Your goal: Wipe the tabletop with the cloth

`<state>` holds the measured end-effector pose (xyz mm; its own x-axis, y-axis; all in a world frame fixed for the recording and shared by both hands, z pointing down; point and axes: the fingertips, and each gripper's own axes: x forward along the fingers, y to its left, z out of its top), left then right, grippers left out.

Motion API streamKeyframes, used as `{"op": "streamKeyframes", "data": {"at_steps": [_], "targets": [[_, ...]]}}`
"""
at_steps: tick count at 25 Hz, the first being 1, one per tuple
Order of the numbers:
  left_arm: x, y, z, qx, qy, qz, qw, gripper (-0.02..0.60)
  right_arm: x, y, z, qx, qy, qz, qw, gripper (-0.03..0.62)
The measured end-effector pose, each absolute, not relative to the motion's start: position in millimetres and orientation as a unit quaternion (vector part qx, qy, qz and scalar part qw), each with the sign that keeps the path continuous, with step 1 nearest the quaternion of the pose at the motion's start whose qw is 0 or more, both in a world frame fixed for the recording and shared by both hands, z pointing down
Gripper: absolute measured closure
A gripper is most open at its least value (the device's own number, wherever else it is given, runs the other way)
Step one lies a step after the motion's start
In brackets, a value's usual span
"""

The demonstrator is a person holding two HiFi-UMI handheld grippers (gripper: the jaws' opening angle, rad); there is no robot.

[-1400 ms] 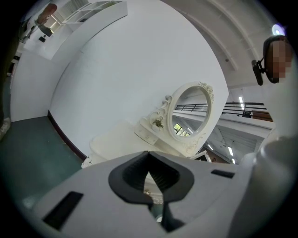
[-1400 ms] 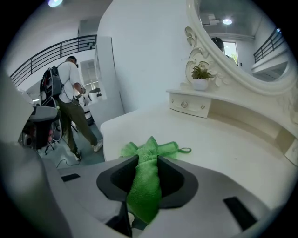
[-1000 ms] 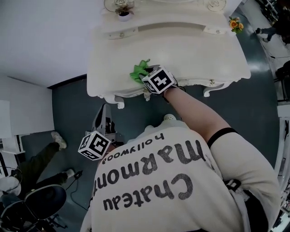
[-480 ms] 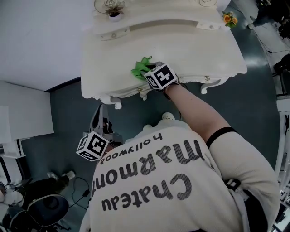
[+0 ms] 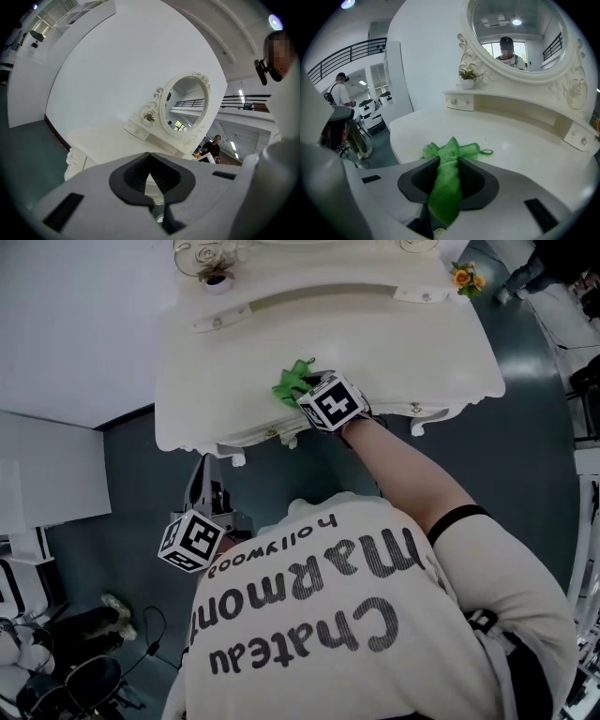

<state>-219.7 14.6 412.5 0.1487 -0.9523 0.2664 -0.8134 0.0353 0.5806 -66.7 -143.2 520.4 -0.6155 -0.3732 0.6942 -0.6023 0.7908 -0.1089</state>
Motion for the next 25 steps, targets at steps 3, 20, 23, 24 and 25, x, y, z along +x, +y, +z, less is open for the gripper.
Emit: {"op": "streamKeyframes", "data": {"at_steps": [3,20,23,24,25], "targets": [[-198.2,5.4,410.2,0.687,-0.639,-0.109,0.328,0.574,-46.5,-150.8,521.0,0.277,-0.881,0.171,0.344,0.467],[-122.3,-12.0,413.0,0.688,-0.634,-0.117,0.335,0.574,52.3,-173.1,520.4,0.308,-0.871,0.184,0.335,0.467],[-109.6,-11.9,416.7,0.690,-0.631,-0.116,0.335,0.574,66.7,-173.6,521.0,0.313,-0.871,0.185,0.331,0.467],[-105.1,-12.3,417.6,0.690,-0.630,-0.116,0.336,0.574,71.8,-173.9,521.6,0.315,-0.870,0.186,0.330,0.467],[-100.5,-12.8,418.5,0.691,-0.629,-0.116,0.336,0.574,76.9,-174.2,522.2,0.316,-0.870,0.188,0.328,0.467]]}}
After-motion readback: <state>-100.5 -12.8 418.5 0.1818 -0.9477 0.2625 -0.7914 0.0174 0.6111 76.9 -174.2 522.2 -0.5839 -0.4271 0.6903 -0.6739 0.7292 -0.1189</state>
